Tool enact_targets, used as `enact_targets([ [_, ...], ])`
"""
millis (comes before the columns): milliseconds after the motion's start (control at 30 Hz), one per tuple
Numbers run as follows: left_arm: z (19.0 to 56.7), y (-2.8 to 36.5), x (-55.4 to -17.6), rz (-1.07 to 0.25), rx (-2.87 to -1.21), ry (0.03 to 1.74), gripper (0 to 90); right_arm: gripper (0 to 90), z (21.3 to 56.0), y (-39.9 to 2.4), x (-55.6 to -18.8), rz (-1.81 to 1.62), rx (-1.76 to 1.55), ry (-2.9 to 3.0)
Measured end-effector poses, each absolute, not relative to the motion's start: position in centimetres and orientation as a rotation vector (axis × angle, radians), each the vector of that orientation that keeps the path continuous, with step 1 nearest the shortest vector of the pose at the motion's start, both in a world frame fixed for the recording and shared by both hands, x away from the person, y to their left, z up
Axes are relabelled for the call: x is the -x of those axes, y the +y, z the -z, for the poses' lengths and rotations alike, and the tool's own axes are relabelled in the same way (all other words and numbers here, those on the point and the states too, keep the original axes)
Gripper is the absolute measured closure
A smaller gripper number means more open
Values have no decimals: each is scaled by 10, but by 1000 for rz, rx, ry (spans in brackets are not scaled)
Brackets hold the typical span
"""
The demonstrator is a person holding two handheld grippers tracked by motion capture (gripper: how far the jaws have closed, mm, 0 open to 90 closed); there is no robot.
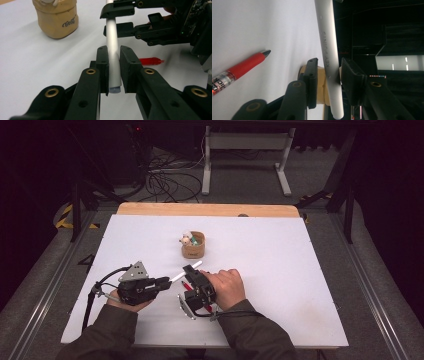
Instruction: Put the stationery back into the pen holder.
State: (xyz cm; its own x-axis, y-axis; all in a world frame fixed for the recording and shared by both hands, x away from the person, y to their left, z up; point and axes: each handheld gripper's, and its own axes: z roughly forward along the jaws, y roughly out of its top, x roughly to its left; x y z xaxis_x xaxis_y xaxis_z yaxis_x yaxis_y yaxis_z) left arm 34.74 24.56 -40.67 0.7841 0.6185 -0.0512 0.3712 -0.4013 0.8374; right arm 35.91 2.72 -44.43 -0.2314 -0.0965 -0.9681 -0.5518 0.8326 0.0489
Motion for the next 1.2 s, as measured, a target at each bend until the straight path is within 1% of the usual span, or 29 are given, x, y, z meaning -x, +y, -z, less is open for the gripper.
enact_targets([
  [67, 408, 246, -348, -331, -2035, 739, 786, 753, 446, 29, -358, -449, 512, 1775],
  [200, 409, 248, -349, -318, -2020, 738, 779, 782, 451, 32, -358, -425, 521, 1772],
  [267, 409, 250, -350, -317, -1998, 744, 771, 783, 452, 32, -359, -436, 506, 1775],
  [300, 410, 252, -351, -327, -1986, 755, 746, 783, 451, 32, -359, -436, 502, 1777],
  [333, 410, 253, -351, -330, -1974, 766, 683, 783, 450, 31, -360, -438, 506, 1773],
  [367, 410, 254, -351, -343, -1965, 757, 657, 784, 449, 31, -361, -441, 495, 1778],
  [433, 410, 255, -351, -348, -1959, 758, 656, 784, 448, 30, -362, -454, 475, 1786],
  [467, 410, 256, -350, -361, -1958, 751, 640, 784, 448, 29, -363, -460, 453, 1796],
  [567, 409, 256, -350, -388, -1942, 752, 553, 784, 446, 27, -366, -493, 420, 1812],
  [700, 410, 258, -350, -389, -1931, 764, 510, 785, 442, 24, -369, -527, 368, 1829],
  [1200, 412, 257, -348, -435, -1914, 737, 428, 784, 428, 7, -387, -846, 43, 1918],
])
